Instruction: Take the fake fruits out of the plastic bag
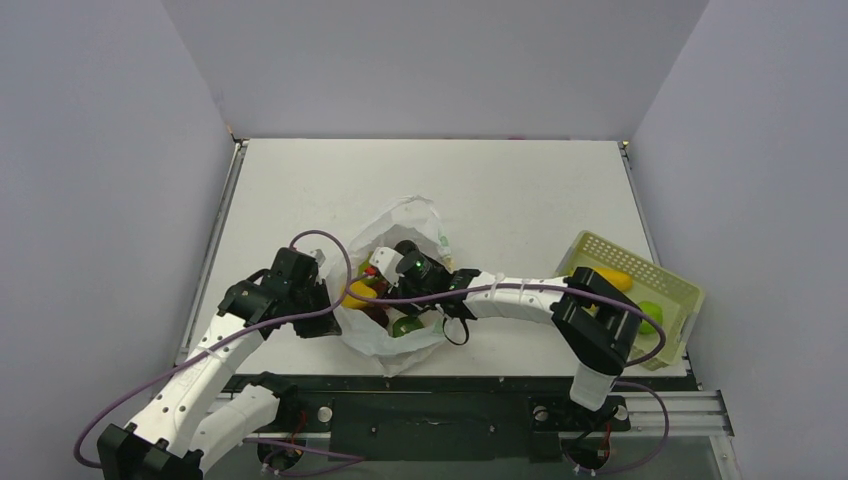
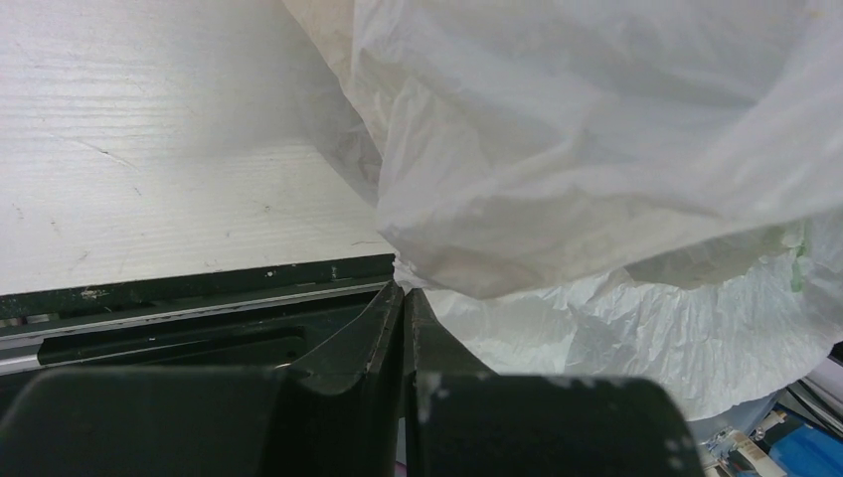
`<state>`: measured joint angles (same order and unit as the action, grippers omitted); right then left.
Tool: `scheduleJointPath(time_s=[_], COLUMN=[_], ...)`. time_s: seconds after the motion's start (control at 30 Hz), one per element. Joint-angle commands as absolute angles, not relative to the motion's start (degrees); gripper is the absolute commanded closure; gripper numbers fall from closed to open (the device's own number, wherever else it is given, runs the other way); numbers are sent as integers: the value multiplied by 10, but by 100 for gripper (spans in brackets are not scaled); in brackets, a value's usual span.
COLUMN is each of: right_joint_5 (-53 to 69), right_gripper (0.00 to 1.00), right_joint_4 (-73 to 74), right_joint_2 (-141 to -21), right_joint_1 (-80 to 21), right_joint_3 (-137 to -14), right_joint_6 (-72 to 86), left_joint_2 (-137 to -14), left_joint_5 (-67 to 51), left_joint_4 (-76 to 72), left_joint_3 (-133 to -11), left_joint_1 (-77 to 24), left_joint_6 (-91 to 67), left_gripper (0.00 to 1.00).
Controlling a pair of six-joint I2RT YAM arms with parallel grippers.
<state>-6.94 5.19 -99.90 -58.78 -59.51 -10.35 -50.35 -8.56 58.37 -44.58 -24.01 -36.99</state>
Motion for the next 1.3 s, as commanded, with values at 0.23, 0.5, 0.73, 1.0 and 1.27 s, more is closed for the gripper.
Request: scheduleJointPath(time_s=[0.23, 0.5, 0.73, 1.0, 1.27], right_joint_5=[-10, 23, 36, 7, -33], right_gripper=[25, 32, 53, 83, 92], right_joint_4=[46, 61, 71, 91, 123], right_joint_2=[-1080, -1133, -1145, -1094, -1026], right_joint_1=[-583, -580, -573, -579, -589], right_joint_3=[-694, -716, -716, -709, -694], right_joint_6=[-241, -240, -230, -232, -229], left_joint_2=[-502, -510, -517, -513, -507], left_joint_5=[-90, -100, -105, -98, -80], left_joint_4=[583, 586, 581, 580, 578], left_joint_3=[-449, -447, -443, -442, -450], left_joint_1=[-236, -237, -236, -236, -237], left_joint_6=[-366, -358, -354, -357, -362], left_gripper=[100, 100, 100, 100, 100])
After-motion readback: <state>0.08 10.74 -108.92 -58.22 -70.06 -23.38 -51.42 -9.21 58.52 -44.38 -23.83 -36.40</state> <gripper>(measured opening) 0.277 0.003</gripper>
